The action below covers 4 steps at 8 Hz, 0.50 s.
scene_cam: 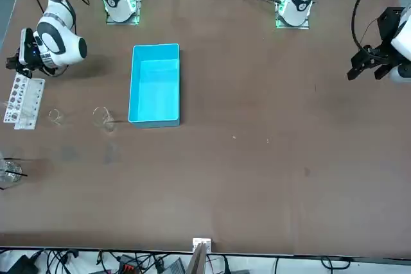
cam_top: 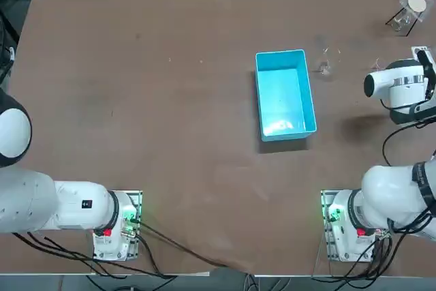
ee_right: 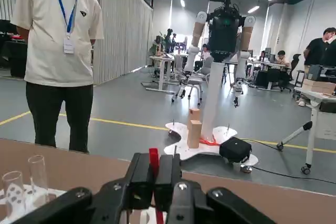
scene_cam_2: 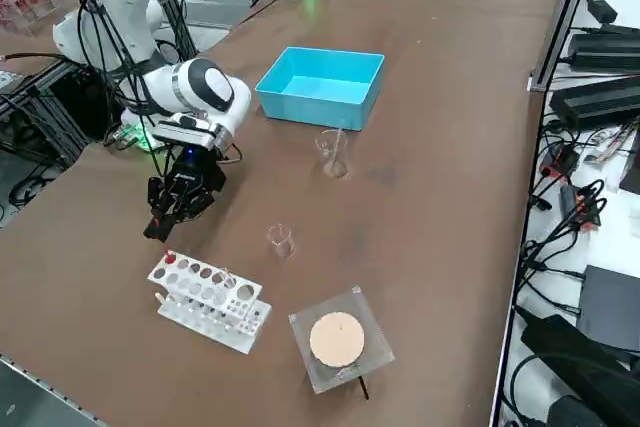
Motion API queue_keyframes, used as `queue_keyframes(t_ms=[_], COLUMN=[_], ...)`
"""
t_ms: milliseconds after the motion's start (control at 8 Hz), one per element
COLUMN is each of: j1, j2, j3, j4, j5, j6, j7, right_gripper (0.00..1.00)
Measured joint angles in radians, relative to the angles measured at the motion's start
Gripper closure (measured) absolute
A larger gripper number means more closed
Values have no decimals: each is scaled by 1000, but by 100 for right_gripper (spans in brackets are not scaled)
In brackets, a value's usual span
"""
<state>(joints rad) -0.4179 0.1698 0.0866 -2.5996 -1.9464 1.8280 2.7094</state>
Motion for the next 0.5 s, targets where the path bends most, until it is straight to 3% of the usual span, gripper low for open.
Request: queue_keyframes(t_ms=[500], j1=[3], j2=[-46], j3=[1], j4=[-4], j5=[23], j6=[10], j7=[-38], right_gripper=[95])
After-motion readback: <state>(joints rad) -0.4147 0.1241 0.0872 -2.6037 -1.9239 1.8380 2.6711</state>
